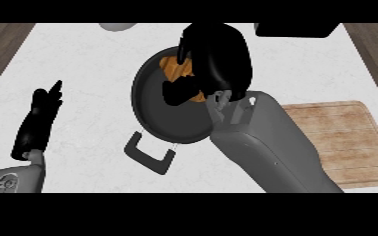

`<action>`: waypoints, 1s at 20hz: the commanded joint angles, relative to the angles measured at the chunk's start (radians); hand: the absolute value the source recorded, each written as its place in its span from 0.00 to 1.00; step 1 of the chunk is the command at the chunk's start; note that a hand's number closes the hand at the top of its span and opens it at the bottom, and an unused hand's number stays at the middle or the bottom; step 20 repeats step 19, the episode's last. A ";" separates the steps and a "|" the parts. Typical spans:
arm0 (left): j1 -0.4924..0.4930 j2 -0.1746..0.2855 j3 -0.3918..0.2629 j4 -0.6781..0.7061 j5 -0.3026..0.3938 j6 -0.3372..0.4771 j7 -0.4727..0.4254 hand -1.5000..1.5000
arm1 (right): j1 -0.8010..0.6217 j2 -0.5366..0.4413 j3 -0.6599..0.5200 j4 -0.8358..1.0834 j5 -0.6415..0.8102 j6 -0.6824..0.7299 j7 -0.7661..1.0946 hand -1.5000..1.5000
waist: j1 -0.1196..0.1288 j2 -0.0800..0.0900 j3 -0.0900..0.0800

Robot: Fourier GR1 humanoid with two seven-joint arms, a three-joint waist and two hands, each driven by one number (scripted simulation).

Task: Pick the croissant from the cutting board and place it in the pot

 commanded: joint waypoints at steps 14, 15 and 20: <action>0.037 0.010 0.022 -0.011 0.009 -0.014 -0.004 0.50 | 0.058 0.005 -0.038 0.127 -0.144 -0.772 -0.173 0.00 | -0.010 -0.004 0.001; 0.031 0.012 0.025 -0.033 0.016 -0.019 0.020 0.50 | 0.106 0.005 -0.072 0.143 -0.136 -0.791 -0.219 0.00 | -0.015 -0.004 0.002; -0.006 0.027 0.039 0.019 0.004 -0.015 0.012 0.50 | 0.234 -0.020 -0.099 0.000 -0.109 -0.801 -0.229 0.00 | -0.037 -0.006 0.001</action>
